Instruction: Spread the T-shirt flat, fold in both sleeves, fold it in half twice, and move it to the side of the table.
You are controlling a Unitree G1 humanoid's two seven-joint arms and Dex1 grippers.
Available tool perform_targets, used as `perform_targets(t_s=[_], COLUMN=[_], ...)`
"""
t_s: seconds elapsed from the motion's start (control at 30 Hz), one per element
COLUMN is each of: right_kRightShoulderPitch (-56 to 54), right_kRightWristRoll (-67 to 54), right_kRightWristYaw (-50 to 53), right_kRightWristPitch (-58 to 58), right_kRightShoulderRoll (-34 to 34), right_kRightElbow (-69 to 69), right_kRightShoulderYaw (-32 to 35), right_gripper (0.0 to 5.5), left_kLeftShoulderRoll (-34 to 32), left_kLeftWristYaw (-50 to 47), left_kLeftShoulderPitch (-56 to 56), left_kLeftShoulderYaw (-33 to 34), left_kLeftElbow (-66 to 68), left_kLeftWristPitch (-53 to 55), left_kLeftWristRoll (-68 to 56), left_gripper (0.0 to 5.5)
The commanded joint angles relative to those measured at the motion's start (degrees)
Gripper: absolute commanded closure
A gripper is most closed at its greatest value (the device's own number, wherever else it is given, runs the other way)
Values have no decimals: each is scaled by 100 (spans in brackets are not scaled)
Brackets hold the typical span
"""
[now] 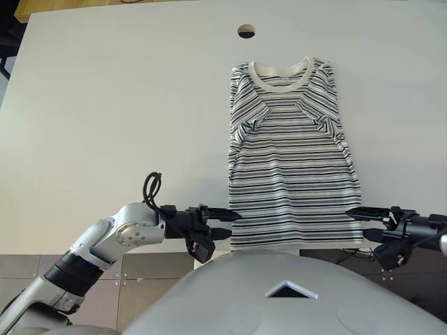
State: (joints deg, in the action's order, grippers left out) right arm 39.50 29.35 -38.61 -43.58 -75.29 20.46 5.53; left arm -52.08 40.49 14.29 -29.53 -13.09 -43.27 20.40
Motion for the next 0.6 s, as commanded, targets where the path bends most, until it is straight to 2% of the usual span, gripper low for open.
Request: perform_targets(t_s=[0.03, 0.17, 0.3, 0.4, 0.6], right_kRightShoulderPitch=[-231, -324, -413, -450, -594], right_kRightWristRoll=[-80, -25, 8, -74, -275], right_kRightWristYaw=[-177, -228, -261, -348, -547], right_kRightWristPitch=[-62, -110, -166, -165, -116], right_kRightShoulderRoll=[47, 139, 209, 188, 175], right_kRightElbow=[-35, -112, -147, -65, 42], right_kRightShoulderYaw=[-130, -227, -349, -407, -475], right_gripper=[217, 225, 291, 329, 451], left_kLeftShoulderRoll=[-168, -397, -137, 28, 153], left_kLeftWristYaw=[163, 216, 182, 163, 186], left_kLeftShoulderPitch=[151, 291, 121, 27, 2], left_kLeftShoulderYaw=[-12, 116, 4, -77, -179], left_kLeftElbow=[18, -34, 84, 201, 343], left_kLeftWristPitch=[31, -8, -50, -92, -155], left_kLeftWristRoll=[122, 49, 103, 142, 200], left_gripper=[291, 291, 291, 325, 435])
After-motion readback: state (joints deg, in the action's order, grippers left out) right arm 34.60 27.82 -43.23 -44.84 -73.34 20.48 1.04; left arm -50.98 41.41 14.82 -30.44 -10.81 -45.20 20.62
